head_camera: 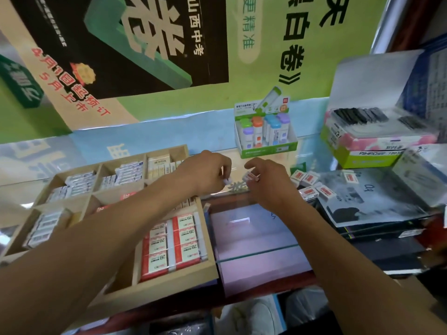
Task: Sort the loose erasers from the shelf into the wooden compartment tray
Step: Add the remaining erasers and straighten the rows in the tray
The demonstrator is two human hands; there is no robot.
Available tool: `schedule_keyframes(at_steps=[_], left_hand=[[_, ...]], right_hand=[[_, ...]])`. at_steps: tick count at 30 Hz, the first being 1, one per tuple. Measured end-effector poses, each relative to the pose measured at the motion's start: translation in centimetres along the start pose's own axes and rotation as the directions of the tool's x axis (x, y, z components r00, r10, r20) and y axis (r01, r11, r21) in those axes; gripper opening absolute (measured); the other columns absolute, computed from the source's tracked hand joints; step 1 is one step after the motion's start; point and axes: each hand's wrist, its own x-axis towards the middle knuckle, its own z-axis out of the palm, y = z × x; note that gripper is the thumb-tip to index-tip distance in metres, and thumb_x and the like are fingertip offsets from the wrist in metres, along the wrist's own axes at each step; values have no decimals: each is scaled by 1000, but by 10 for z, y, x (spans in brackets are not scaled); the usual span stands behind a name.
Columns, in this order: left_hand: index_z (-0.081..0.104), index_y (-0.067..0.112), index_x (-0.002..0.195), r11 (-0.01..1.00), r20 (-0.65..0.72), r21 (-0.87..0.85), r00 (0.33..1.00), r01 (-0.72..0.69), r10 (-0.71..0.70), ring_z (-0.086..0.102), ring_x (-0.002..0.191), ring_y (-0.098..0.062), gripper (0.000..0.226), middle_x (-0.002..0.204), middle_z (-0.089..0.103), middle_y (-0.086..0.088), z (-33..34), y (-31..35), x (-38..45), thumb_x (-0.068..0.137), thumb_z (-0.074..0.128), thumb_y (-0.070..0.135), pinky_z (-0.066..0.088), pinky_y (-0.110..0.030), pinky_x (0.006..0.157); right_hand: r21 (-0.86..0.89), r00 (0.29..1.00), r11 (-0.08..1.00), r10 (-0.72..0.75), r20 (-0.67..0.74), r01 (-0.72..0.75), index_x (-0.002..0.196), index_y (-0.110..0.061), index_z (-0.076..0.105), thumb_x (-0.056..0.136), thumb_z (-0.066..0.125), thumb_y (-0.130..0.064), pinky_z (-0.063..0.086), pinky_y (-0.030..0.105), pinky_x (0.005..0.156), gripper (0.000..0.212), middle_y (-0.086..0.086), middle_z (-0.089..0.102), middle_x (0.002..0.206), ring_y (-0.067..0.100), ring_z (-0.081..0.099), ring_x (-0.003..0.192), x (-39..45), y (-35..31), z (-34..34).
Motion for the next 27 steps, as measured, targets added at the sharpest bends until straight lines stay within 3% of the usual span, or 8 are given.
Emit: schedule_keyframes(at_steps=[3,6,8,12,16,21,24,27], left_hand=[[58,28,91,994,-95,-106,995,-17,6,60,86,-17,21,91,65,5,-10,-5,-17,78,71,20,53,-38,77],[60,26,103,964,-181,-265,982,3,-53,60,83,-13,31,90,60,10,-27,-7,-42,78,77,17,52,-29,75],[63,24,108,931,-214,-365,972,12,-96,60,81,-12,38,89,59,10,-35,-5,-59,76,80,16,53,-29,73],[69,22,98,868,-279,-496,951,-27,-130,60,78,-8,32,87,63,8,-42,-3,-93,71,82,9,54,-32,72],[73,21,105,928,-381,-367,921,-66,-85,62,83,-4,36,93,65,10,-47,-13,-133,72,80,8,54,-25,72],[72,29,103,933,-474,-358,866,-24,-159,61,77,8,39,90,63,23,-51,-23,-179,70,82,11,52,-15,69],[70,32,91,849,-455,-525,824,60,-339,63,78,-1,31,82,68,17,-53,-30,-199,70,85,14,54,-21,73],[66,27,86,694,-395,-716,776,76,-491,60,65,-4,29,69,66,11,-59,-36,-217,73,81,7,51,-19,66]], right_hand=[[236,998,971,52,-25,-45,116,-18,67,85,68,-17,39,17,72,31,-1,65,98,12,58,81,-2,-4,-7],[429,997,900,75,25,-79,91,-18,71,76,79,-20,48,24,62,17,-10,59,64,8,57,58,-8,-13,-13],[507,998,859,65,28,-70,79,-15,69,73,81,-20,50,30,61,14,-9,58,52,8,56,51,-13,-24,-13],[626,993,772,77,84,-113,78,-15,69,78,79,-24,56,32,59,13,0,66,61,16,65,60,-26,-56,-11],[711,972,678,24,234,-188,81,-15,71,83,74,-23,60,47,70,9,4,71,76,25,71,74,-42,-88,-8],[751,952,643,-114,285,-148,91,-8,68,86,67,-7,60,29,66,5,7,74,81,19,72,73,-65,-121,-3],[738,944,670,-180,275,-87,101,-15,70,89,65,-6,59,26,68,16,3,75,82,17,73,75,-76,-139,5],[718,948,696,-214,235,-20,99,-17,72,89,65,-9,58,24,72,15,0,74,90,12,71,81,-82,-154,14]])
